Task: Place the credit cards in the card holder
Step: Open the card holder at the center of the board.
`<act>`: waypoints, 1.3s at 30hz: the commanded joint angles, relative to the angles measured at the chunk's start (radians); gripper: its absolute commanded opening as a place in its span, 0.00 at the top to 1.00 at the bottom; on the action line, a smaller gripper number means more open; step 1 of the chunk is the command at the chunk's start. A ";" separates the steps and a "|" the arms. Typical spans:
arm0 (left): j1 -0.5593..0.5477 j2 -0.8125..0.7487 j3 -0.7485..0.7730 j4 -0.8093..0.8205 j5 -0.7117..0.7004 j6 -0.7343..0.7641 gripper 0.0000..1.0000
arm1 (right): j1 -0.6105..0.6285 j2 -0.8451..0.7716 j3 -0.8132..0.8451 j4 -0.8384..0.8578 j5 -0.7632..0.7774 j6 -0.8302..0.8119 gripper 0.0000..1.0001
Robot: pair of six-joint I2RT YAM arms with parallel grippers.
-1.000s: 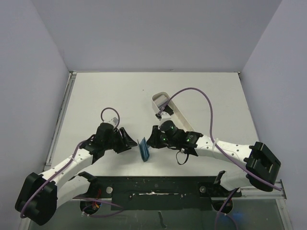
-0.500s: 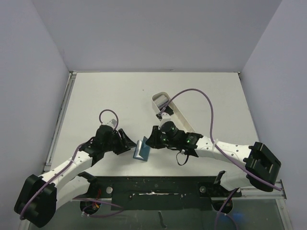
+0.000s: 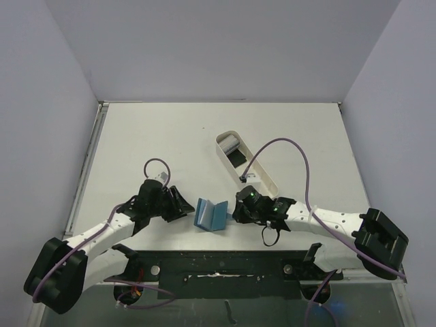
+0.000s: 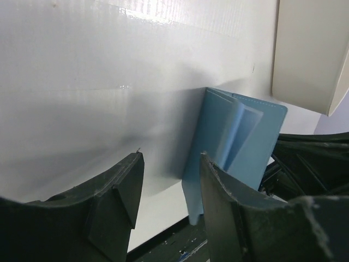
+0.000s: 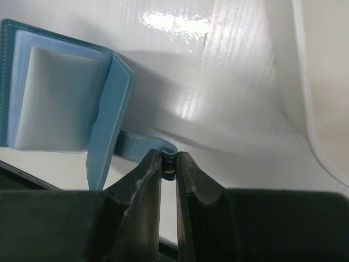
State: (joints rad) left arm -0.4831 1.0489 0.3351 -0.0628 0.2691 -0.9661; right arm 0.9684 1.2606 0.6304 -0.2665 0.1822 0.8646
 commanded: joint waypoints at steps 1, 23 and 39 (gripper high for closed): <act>-0.001 0.035 -0.010 0.168 0.086 -0.013 0.57 | -0.002 -0.038 -0.002 -0.001 0.049 0.006 0.96; 0.000 -0.051 -0.050 0.284 0.140 -0.040 0.44 | 0.007 -0.034 0.081 0.249 -0.179 -0.035 0.96; -0.002 -0.009 -0.071 0.366 0.189 -0.039 0.41 | 0.005 -0.022 0.091 0.283 -0.208 -0.028 0.96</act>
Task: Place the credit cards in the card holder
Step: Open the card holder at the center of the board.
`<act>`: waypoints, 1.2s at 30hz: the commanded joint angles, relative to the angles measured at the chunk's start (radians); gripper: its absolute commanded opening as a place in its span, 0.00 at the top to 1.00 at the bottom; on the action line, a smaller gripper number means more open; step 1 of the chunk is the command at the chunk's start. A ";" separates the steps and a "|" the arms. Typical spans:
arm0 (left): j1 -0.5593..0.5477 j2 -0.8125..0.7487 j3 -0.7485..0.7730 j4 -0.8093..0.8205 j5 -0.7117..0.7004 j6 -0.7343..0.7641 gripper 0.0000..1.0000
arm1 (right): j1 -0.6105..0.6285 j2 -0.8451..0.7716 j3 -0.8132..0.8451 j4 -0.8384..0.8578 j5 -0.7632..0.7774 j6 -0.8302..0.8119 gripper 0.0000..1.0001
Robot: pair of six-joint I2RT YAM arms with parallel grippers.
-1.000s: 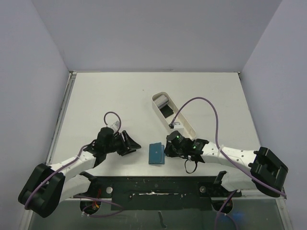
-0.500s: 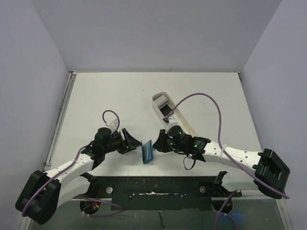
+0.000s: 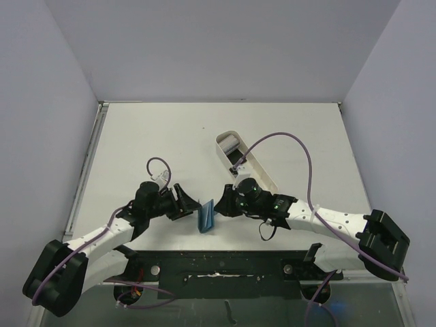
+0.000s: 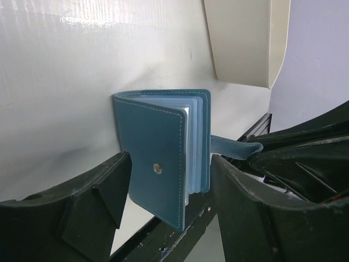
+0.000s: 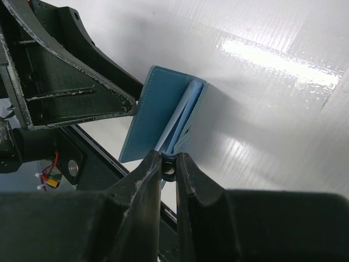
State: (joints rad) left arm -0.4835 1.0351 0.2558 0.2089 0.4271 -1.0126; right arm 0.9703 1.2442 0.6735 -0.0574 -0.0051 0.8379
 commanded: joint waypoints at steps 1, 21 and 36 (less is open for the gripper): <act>-0.001 0.007 0.007 0.093 0.030 0.010 0.41 | 0.004 0.000 0.051 0.071 -0.021 -0.002 0.96; -0.017 0.097 0.023 0.126 0.038 0.045 0.40 | 0.004 0.059 0.088 0.117 -0.072 -0.008 0.96; -0.027 0.104 0.040 0.092 0.023 0.073 0.40 | 0.005 0.058 0.081 0.116 -0.068 -0.007 0.96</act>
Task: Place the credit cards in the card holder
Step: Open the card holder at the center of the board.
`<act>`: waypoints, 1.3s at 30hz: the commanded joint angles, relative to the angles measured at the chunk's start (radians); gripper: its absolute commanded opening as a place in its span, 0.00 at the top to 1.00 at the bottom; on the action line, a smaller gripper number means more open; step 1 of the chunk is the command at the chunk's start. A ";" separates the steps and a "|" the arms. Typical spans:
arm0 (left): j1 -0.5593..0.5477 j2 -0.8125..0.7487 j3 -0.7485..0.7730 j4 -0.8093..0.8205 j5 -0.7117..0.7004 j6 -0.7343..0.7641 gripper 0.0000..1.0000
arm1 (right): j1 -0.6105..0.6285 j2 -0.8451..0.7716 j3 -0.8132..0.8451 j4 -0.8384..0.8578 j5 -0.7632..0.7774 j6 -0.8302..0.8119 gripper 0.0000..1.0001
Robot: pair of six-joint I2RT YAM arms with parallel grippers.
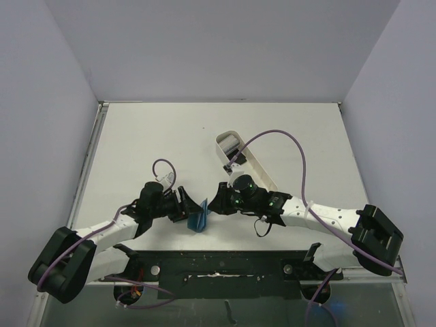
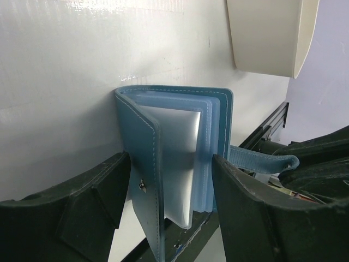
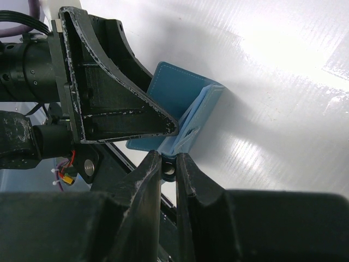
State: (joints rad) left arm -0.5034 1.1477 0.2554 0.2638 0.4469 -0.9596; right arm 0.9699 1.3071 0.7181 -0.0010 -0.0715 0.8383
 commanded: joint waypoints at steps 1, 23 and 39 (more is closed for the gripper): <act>-0.007 -0.010 0.039 0.042 0.006 0.018 0.39 | 0.005 -0.003 0.037 0.060 -0.002 -0.008 0.96; -0.016 0.023 0.071 -0.041 -0.058 0.063 0.54 | 0.006 -0.015 0.012 0.045 0.017 -0.002 0.97; -0.016 0.002 0.128 -0.215 -0.150 0.128 0.75 | 0.004 -0.040 -0.029 -0.093 0.144 -0.007 0.84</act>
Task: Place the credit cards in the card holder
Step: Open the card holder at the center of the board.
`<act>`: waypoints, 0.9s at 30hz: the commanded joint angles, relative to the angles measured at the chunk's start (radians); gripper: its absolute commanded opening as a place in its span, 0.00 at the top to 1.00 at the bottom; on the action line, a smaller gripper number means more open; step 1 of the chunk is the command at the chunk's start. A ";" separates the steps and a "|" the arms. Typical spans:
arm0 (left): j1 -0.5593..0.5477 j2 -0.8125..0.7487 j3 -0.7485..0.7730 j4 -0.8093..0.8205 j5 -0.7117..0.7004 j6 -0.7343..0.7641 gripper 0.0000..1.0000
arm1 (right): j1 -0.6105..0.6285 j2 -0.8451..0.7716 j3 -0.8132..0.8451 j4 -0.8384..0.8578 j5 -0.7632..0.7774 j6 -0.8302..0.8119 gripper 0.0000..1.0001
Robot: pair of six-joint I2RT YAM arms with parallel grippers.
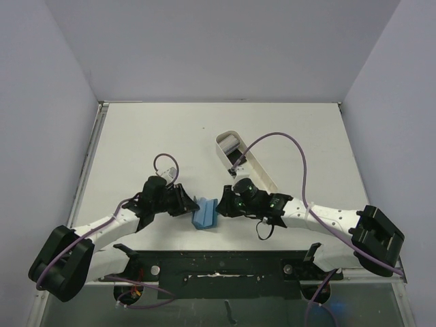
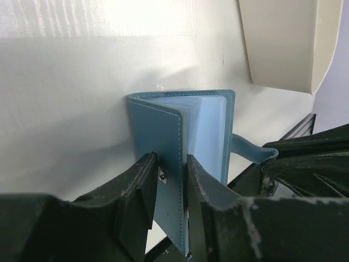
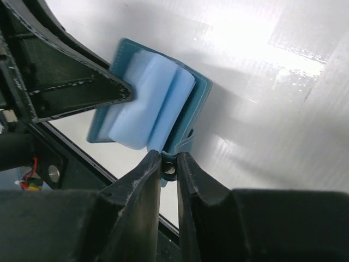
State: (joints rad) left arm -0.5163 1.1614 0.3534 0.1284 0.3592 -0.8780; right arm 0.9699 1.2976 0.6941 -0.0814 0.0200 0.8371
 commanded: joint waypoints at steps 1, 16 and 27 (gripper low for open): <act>-0.004 -0.014 0.033 -0.086 -0.064 0.046 0.75 | 0.004 -0.031 -0.003 -0.024 0.059 -0.004 0.82; -0.004 -0.024 0.048 -0.101 -0.062 0.049 0.78 | 0.024 -0.007 0.166 -0.194 0.143 -0.023 0.63; -0.002 -0.017 0.041 -0.078 -0.054 0.037 0.78 | 0.035 0.125 0.310 -0.214 0.150 -0.095 0.65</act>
State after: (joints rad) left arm -0.5163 1.1522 0.3603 0.0235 0.3019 -0.8516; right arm 0.9913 1.4239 0.9298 -0.2920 0.1318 0.7837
